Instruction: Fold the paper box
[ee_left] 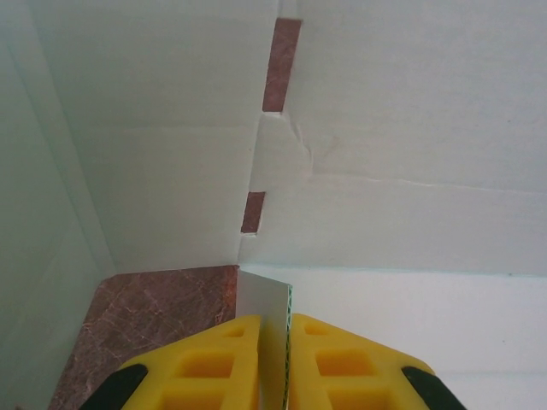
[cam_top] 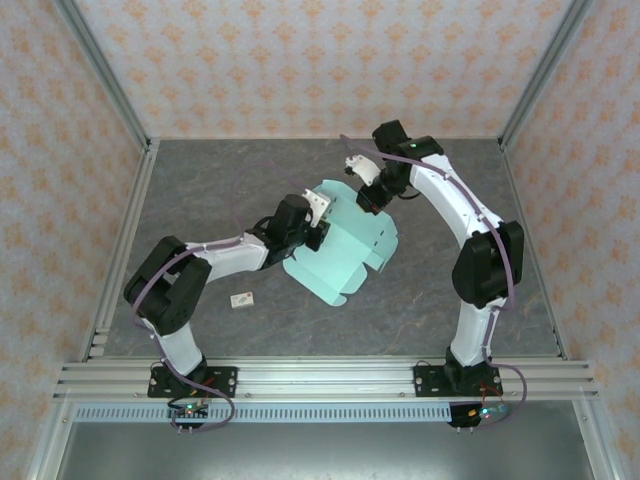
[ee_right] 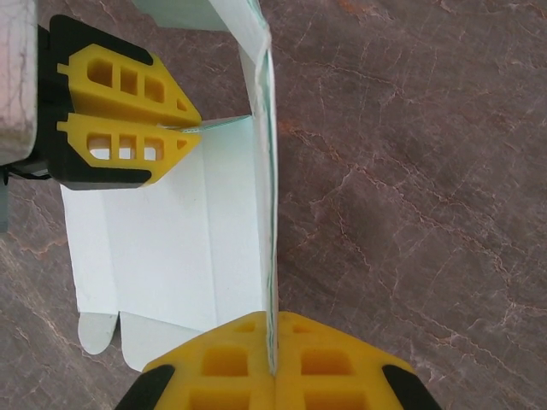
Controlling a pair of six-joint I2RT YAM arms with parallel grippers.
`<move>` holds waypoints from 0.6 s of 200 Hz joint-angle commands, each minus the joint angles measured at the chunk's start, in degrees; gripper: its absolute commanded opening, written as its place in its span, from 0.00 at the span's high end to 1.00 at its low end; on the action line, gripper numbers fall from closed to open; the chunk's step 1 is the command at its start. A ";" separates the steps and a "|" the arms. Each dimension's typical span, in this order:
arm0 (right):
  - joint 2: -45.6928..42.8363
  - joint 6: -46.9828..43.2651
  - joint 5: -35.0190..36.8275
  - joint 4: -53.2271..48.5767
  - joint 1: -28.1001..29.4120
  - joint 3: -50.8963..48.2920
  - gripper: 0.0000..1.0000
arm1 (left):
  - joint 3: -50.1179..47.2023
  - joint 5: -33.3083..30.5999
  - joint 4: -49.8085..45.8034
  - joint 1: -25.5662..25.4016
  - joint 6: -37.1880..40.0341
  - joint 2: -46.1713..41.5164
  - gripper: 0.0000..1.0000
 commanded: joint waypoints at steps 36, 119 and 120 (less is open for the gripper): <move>0.01 2.25 -2.21 2.23 0.04 1.35 1.00 | 1.14 1.96 5.20 -1.81 -0.25 4.19 0.86; -0.06 1.63 2.01 1.75 -0.02 0.44 1.00 | -1.61 3.51 5.94 -1.77 -0.15 0.18 0.76; -0.08 1.59 2.10 1.69 -0.01 0.48 1.00 | -1.65 3.50 5.84 -1.77 -0.16 0.04 0.75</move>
